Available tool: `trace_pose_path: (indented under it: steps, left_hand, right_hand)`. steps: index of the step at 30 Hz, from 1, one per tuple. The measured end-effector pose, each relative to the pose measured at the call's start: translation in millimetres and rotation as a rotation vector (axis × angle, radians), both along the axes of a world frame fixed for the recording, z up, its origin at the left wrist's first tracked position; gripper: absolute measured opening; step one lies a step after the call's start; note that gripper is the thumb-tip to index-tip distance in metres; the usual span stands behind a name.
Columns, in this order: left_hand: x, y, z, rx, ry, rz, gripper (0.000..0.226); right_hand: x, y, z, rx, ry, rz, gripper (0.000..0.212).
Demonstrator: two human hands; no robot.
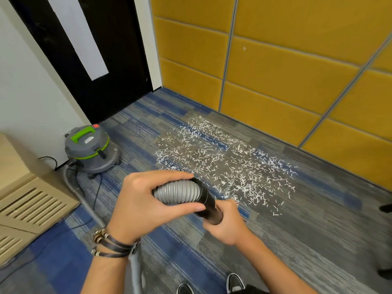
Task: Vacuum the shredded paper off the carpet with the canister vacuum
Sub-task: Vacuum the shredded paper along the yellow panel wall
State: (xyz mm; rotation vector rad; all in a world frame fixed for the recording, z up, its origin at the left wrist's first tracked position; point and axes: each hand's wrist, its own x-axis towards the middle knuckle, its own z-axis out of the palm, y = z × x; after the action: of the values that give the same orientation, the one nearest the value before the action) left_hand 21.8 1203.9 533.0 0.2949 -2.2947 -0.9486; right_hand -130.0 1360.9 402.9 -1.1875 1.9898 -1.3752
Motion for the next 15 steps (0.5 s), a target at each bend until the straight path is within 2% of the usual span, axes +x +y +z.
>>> trace_pose_path:
  steps: [9, 15]
  left_hand:
    - [-27.2, 33.3, -10.3, 0.174, -0.077, -0.07, 0.053]
    - [-40.7, 55.2, -2.7, 0.085, -0.018, 0.012, 0.052]
  right_hand:
    - [-23.4, 48.4, -9.8, 0.031, 0.009, 0.015, 0.035]
    - [-44.3, 55.9, -4.9, 0.038, 0.024, 0.028, 0.037]
